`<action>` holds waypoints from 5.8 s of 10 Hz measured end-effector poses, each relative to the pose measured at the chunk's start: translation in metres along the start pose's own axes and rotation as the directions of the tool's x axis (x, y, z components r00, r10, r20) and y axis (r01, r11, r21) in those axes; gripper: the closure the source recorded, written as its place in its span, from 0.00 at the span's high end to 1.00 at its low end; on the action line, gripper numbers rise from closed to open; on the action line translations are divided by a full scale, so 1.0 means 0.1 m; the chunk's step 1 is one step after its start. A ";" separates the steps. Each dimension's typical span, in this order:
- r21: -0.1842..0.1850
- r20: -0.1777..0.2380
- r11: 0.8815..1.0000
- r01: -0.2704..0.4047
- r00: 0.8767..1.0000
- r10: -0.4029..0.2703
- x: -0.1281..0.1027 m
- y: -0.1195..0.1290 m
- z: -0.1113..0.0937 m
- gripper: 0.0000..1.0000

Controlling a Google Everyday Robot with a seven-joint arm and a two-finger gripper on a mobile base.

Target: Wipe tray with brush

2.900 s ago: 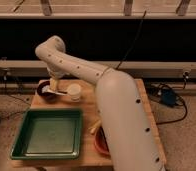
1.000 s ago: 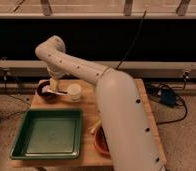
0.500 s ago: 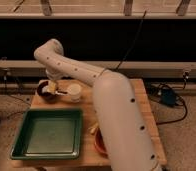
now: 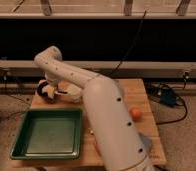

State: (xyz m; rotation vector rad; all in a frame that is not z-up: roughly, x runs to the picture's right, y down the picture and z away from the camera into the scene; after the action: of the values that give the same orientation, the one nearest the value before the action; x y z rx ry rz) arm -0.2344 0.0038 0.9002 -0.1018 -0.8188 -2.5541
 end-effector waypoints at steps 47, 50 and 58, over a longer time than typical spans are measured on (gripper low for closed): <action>0.109 -0.056 0.925 0.364 0.931 -0.360 -1.29 -1.84 0.09 0.00; 0.141 -0.070 0.905 0.403 0.915 -0.396 -1.24 -1.95 0.27 0.00; 0.186 -0.086 0.854 0.486 0.874 -0.479 -1.77 -2.57 0.33 0.00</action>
State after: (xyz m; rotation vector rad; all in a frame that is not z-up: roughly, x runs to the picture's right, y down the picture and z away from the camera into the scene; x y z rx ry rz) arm -0.1922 0.2785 0.7542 0.2485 -1.2139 -2.8975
